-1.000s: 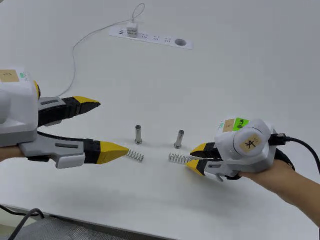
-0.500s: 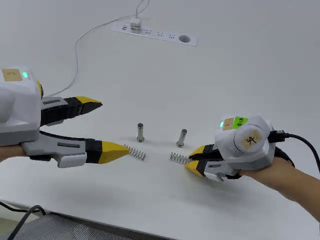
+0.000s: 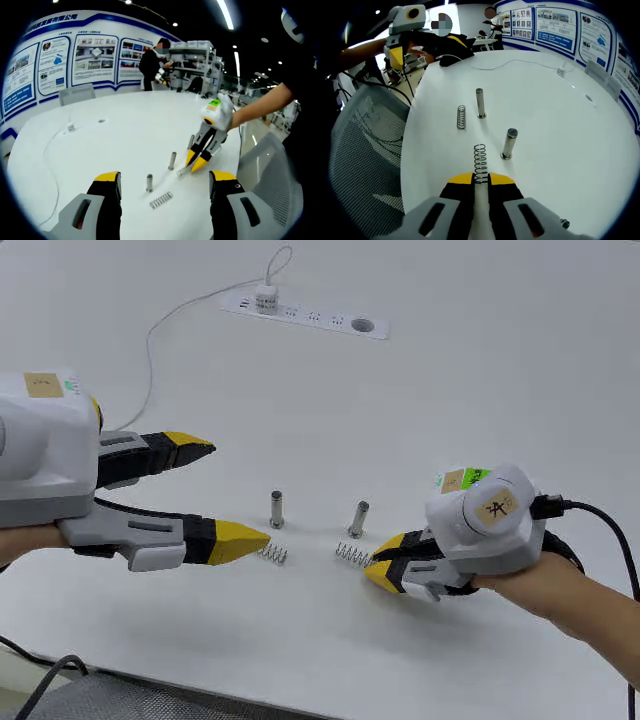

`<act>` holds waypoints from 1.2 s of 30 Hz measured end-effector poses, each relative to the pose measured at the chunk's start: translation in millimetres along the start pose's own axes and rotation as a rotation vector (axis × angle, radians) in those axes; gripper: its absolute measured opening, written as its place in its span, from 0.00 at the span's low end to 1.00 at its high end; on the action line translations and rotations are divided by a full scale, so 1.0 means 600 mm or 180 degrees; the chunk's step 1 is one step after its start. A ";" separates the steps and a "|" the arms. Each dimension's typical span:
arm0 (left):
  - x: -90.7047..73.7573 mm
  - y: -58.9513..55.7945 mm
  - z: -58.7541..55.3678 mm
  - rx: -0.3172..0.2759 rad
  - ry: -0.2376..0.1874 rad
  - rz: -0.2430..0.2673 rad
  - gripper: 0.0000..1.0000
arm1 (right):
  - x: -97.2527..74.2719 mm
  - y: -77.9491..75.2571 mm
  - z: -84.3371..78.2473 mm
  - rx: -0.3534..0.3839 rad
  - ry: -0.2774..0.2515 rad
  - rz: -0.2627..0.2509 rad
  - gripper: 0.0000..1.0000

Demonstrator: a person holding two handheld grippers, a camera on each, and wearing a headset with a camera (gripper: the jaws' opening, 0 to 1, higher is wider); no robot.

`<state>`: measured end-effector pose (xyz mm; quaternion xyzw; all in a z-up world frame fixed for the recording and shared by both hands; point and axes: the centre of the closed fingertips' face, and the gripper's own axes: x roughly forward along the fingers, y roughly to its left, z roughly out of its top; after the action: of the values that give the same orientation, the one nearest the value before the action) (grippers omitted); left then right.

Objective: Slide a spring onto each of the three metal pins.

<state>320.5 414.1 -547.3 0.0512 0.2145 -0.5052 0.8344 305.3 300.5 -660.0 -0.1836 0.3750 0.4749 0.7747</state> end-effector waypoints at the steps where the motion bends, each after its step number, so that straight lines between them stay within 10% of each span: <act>1: 0.001 -0.001 0.000 -0.0001 0.0000 -0.0007 0.73 | -0.003 0.002 0.002 0.0008 -0.0004 0.0004 0.11; 20: 0.043 -0.056 0.003 0.0162 0.0018 -0.0330 0.65 | -0.091 0.032 0.058 -0.0366 -0.0152 -0.0064 0.11; 26: 0.058 -0.070 -0.021 0.0262 0.0189 -0.0434 0.61 | -0.101 0.048 0.075 -0.0533 -0.0194 -0.0054 0.10; 36: 0.074 -0.100 -0.011 0.0375 0.0160 -0.0645 0.54 | -0.107 0.072 0.091 -0.0783 -0.0201 -0.0031 0.11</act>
<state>284.0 350.5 -563.5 0.0908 0.2095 -0.5972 0.7689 272.7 318.1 -572.9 -0.2641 0.2884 0.5191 0.7600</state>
